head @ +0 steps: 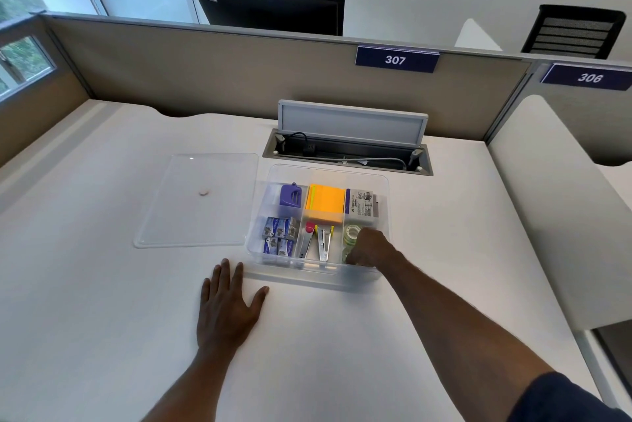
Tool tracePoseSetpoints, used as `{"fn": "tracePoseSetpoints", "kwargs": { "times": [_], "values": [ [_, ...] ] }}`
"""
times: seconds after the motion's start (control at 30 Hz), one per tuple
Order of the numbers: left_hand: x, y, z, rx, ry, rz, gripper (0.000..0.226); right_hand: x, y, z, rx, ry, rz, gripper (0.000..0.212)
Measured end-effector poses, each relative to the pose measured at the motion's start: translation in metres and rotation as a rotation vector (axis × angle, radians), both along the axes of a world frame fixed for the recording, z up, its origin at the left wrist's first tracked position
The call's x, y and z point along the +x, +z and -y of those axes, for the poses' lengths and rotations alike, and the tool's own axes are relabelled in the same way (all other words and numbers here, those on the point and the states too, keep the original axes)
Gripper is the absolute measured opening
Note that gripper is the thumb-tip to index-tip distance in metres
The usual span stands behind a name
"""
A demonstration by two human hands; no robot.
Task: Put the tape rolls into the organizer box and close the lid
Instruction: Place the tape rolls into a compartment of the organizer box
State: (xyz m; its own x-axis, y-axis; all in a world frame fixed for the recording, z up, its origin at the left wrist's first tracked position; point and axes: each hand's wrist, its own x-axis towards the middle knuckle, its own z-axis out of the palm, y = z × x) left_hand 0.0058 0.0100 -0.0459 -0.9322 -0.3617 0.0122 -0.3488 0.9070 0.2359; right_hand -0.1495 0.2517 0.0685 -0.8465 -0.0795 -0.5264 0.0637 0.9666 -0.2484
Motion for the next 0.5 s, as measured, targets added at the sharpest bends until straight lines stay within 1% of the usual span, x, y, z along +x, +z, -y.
{"fn": "tracePoseSetpoints", "kwargs": {
  "times": [0.1,0.2,0.33,0.5],
  "values": [
    [-0.0001,0.0002,0.0003,0.000,0.000,0.003,0.084,0.0005,-0.0004,-0.0011,0.005,0.024,-0.050,0.039],
    [0.0002,0.0006,0.0003,-0.002,0.000,0.007,0.084,0.0014,-0.0019,-0.0016,-0.001,0.023,-0.043,0.039],
    [0.0000,0.0011,-0.0001,0.007,0.001,0.004,0.083,0.0035,-0.0037,-0.0024,0.012,0.090,-0.102,0.034],
    [0.0002,0.0016,0.0001,0.007,0.001,0.009,0.083,0.0030,-0.0047,-0.0030,0.019,0.115,-0.102,0.032]
  ]
}}
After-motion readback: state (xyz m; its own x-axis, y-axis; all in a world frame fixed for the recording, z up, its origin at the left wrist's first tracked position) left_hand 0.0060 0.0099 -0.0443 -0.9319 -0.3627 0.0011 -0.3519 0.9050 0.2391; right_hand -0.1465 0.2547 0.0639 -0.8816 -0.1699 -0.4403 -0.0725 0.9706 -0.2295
